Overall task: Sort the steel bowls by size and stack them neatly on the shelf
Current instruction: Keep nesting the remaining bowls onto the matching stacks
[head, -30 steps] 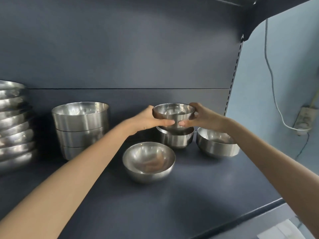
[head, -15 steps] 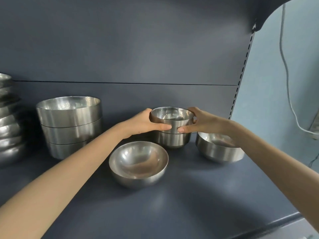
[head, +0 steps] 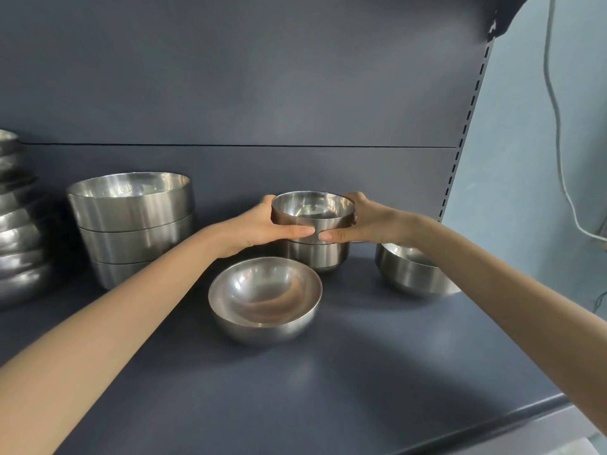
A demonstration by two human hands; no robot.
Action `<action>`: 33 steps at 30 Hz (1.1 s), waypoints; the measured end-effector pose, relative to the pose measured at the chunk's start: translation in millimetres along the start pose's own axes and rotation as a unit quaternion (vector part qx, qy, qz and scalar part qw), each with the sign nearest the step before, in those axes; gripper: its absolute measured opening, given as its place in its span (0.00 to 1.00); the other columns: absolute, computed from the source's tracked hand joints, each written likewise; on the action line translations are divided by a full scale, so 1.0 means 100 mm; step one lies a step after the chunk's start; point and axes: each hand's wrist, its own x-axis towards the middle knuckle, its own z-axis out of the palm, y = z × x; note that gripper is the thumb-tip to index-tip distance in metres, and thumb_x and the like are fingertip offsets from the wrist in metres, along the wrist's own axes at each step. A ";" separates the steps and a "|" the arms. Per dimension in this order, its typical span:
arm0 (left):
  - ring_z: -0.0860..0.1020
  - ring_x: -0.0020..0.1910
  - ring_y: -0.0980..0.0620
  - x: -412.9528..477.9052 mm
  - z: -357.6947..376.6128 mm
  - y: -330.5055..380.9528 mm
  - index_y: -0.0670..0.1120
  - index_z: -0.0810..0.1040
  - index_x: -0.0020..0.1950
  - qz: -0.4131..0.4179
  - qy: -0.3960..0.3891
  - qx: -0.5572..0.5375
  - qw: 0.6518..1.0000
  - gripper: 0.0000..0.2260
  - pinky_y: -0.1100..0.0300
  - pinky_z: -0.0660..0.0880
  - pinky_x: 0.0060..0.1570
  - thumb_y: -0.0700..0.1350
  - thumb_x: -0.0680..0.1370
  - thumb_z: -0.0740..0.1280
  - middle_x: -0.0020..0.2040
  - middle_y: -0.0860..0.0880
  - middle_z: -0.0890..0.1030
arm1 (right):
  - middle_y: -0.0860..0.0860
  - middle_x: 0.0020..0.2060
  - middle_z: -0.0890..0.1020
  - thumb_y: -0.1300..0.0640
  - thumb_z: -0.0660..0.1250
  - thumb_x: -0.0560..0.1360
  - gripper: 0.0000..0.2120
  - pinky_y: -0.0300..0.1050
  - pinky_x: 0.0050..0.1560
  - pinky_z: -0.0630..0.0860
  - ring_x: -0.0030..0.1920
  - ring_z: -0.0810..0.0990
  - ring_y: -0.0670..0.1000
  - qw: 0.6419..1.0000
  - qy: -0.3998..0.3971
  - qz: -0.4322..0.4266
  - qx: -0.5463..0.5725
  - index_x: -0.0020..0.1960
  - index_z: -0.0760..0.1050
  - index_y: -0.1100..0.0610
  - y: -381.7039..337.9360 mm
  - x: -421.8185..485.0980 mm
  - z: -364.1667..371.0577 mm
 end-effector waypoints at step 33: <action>0.71 0.65 0.58 -0.29 -0.09 0.26 0.50 0.65 0.72 0.086 0.091 -0.061 0.990 0.45 0.57 0.70 0.67 0.56 0.58 0.78 0.65 0.56 0.73 | 0.46 0.57 0.78 0.55 0.75 0.67 0.34 0.33 0.47 0.77 0.50 0.81 0.39 0.924 0.200 -0.141 0.292 0.67 0.62 0.49 -0.17 -0.33 0.49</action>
